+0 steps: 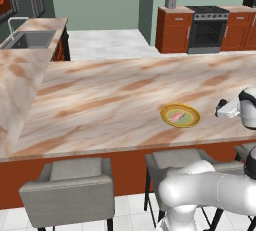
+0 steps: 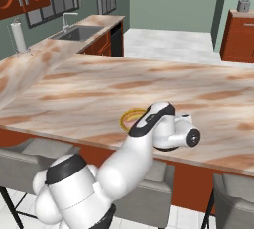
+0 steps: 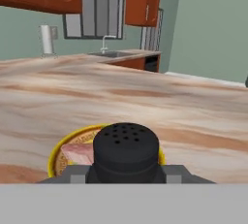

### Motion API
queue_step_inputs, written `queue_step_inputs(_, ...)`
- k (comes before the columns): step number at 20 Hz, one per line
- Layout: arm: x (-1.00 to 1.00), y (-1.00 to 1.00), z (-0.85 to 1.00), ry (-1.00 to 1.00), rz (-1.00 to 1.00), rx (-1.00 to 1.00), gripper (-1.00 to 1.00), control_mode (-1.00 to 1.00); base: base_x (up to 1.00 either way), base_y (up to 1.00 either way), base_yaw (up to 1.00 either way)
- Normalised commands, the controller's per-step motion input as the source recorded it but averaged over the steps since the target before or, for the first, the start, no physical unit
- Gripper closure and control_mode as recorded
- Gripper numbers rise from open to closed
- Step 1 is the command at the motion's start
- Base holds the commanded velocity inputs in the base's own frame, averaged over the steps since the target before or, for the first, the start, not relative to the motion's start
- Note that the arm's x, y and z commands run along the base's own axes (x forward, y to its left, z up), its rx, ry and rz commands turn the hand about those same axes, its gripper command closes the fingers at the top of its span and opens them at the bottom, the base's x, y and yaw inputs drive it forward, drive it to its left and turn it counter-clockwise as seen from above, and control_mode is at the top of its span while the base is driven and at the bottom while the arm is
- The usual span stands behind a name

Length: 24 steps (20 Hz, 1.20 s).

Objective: Retrieve the shaker from the cabinet and place it next the steak on a plate on the dining table.

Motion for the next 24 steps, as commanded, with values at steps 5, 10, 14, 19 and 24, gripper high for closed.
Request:
queue_step_inputs(5, 0.06, -0.03, -0.29, 0.01, -0.04, 0.0, 1.0, -1.0, 0.0, 0.0, 0.0)
queue_step_inputs(10, 0.08, 0.0, -0.28, 0.0, -0.03, 0.0, 1.0, -1.0, 0.0, 0.0, 0.0)
queue_step_inputs(14, 0.19, 0.0, -0.26, 0.0, -0.01, 0.0, 1.0, -1.0, 0.0, 0.0, 0.0)
queue_step_inputs(19, 0.33, -0.01, -0.15, 0.0, 0.0, 0.0, 1.0, -1.0, 0.0, 0.0, 0.0)
queue_step_inputs(24, 0.34, -0.11, -0.14, 0.01, -0.01, 0.0, 1.0, -1.0, 0.0, 0.0, 0.0)
